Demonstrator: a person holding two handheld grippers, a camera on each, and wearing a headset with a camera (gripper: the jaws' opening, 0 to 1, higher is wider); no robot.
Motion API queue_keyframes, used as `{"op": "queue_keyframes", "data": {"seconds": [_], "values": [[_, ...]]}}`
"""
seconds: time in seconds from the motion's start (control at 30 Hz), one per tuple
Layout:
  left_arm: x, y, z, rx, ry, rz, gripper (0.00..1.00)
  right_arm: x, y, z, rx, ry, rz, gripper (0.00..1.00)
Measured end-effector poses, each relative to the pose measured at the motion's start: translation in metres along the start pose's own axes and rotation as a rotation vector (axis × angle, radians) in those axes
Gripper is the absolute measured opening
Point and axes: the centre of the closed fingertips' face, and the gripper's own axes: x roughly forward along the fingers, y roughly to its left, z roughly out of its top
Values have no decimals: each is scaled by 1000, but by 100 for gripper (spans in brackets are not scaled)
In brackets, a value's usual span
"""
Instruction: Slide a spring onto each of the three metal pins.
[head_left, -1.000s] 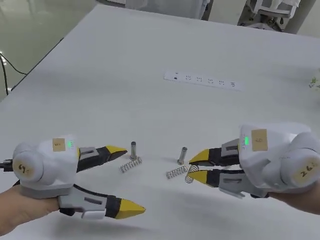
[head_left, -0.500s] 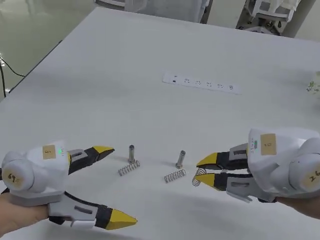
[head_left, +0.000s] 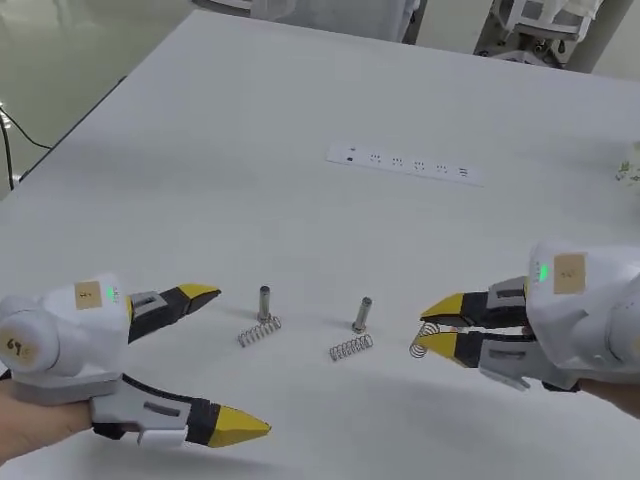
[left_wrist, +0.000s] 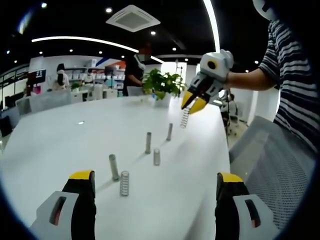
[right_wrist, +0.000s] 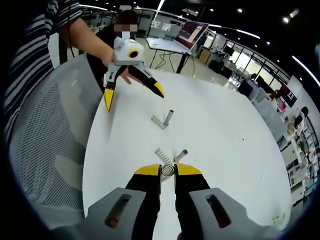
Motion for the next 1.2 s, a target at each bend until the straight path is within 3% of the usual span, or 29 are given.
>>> {"op": "queue_keyframes", "data": {"seconds": [0.63, 1.2], "values": [[-4, 3, -5, -9, 8, 15, 98, -17, -38, -28, 64, 42, -98, 7], [-5, 7, -7, -14, 13, 30, 98, -13, -51, -42, 116, 59, -125, 7]]}}
